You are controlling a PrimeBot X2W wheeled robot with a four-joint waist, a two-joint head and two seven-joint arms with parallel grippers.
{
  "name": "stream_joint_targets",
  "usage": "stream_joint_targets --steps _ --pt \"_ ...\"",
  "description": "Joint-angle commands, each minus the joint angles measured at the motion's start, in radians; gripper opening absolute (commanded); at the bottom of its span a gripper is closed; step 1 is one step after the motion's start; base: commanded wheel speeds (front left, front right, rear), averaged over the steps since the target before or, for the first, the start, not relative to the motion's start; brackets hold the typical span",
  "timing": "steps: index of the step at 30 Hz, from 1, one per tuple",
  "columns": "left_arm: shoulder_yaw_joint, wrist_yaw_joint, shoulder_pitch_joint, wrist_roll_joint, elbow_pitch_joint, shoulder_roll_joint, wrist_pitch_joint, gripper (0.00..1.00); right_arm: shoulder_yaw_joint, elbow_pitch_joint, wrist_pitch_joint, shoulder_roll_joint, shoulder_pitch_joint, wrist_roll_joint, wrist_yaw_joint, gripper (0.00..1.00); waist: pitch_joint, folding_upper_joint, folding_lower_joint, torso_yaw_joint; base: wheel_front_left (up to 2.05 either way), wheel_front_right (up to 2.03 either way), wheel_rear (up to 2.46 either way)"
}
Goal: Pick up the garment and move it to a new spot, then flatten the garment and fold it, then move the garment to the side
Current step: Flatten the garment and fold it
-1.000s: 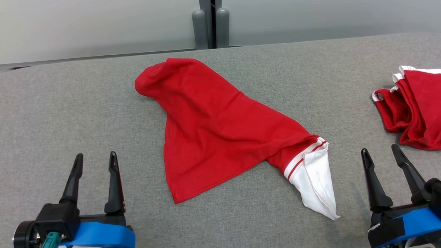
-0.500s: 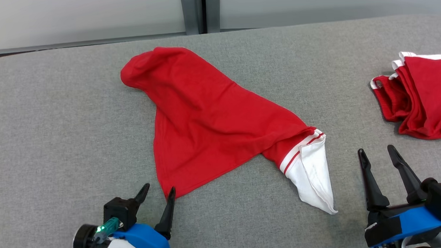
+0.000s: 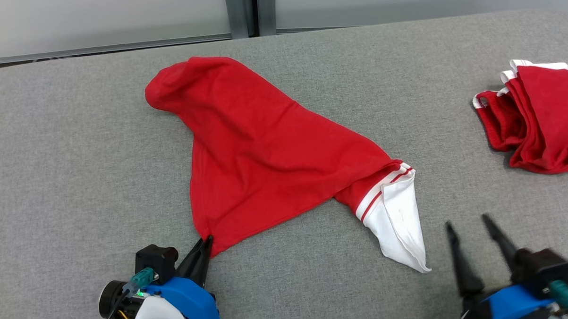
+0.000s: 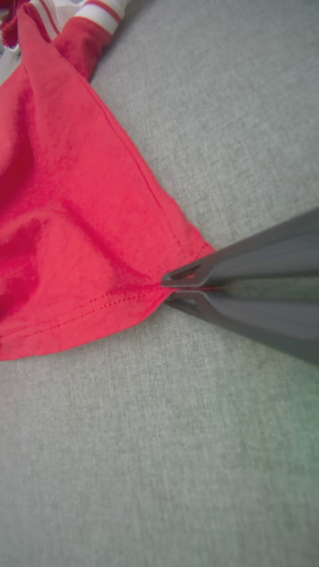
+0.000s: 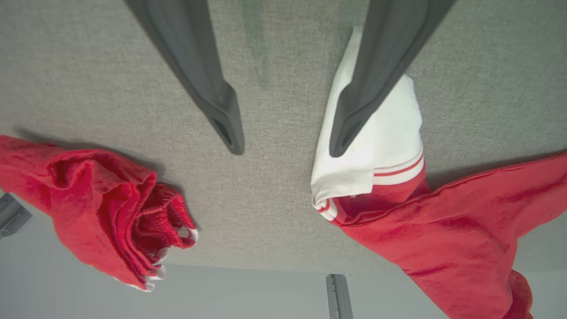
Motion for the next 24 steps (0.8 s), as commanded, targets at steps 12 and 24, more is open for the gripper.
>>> stream_joint_targets --steps 12,24 --pt "-0.003 0.005 -0.035 -0.002 0.052 -0.004 -0.029 0.00 0.161 0.094 -0.001 -0.005 0.034 0.023 0.000 1.00 0.032 0.0000 0.0000 0.003 0.00 0.00 0.00" --pt "0.032 0.028 -0.045 -0.010 0.001 0.004 -0.124 0.00 0.089 0.078 -0.029 0.001 -0.002 0.048 0.000 0.00 0.041 0.0000 0.0000 0.015 0.00 0.00 0.00"
